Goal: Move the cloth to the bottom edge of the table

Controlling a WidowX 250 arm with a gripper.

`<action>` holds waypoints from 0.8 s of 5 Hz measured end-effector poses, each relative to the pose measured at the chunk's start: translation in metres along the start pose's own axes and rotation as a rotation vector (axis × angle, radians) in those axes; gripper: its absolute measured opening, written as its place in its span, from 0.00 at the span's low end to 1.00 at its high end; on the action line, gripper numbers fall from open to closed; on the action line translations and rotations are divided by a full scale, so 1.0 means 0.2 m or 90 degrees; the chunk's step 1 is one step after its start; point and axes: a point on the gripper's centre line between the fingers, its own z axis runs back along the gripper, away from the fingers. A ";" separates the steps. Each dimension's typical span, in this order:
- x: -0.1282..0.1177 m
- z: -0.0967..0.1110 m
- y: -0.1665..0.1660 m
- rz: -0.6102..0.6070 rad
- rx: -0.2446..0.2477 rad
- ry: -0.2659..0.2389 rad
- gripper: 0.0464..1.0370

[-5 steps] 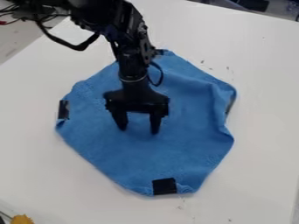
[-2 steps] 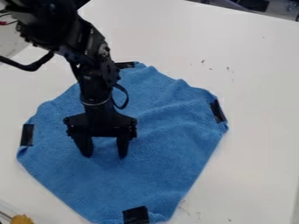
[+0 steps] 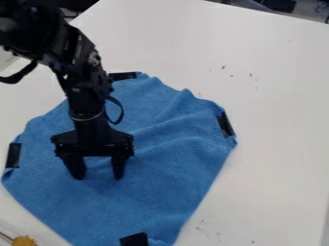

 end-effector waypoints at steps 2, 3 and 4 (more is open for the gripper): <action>-0.03 -0.01 0.04 -0.008 0.006 0.002 0.96; 0.01 0.01 -0.02 -0.048 -0.003 0.010 0.96; 0.01 0.03 -0.07 -0.077 0.007 0.006 0.96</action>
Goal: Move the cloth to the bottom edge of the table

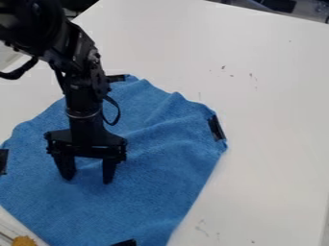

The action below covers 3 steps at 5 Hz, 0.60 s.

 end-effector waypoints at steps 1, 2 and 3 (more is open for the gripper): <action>0.03 0.05 -0.01 -0.038 0.001 -0.006 0.96; 0.08 0.20 -0.03 -0.062 -0.016 -0.061 0.96; 0.09 0.34 -0.07 -0.104 -0.033 -0.106 0.96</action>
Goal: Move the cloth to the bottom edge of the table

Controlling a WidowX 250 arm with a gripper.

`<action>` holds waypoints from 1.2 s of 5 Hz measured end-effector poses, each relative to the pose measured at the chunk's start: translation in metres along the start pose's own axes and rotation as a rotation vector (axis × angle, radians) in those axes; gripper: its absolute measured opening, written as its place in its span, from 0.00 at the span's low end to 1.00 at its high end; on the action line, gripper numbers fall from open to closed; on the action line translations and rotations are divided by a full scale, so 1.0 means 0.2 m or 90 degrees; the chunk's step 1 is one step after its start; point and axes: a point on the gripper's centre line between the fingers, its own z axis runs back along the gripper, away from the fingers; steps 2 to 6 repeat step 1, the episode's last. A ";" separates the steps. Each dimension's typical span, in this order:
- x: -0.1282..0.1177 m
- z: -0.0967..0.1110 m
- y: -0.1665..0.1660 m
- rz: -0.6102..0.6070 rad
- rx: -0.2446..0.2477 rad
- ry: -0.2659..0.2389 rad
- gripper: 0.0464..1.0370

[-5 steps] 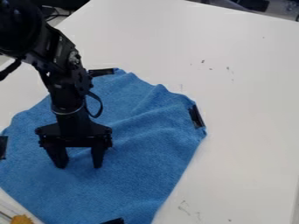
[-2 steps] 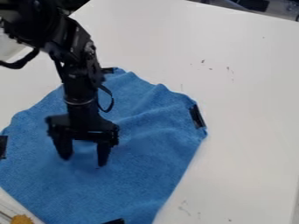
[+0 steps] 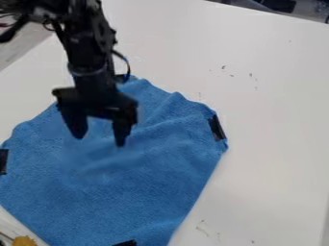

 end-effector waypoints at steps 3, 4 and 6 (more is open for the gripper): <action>0.02 0.01 -0.05 -0.034 0.003 -0.008 0.96; 0.02 0.01 -0.05 -0.034 0.003 -0.008 0.96; 0.02 0.01 -0.05 -0.034 0.003 -0.008 0.96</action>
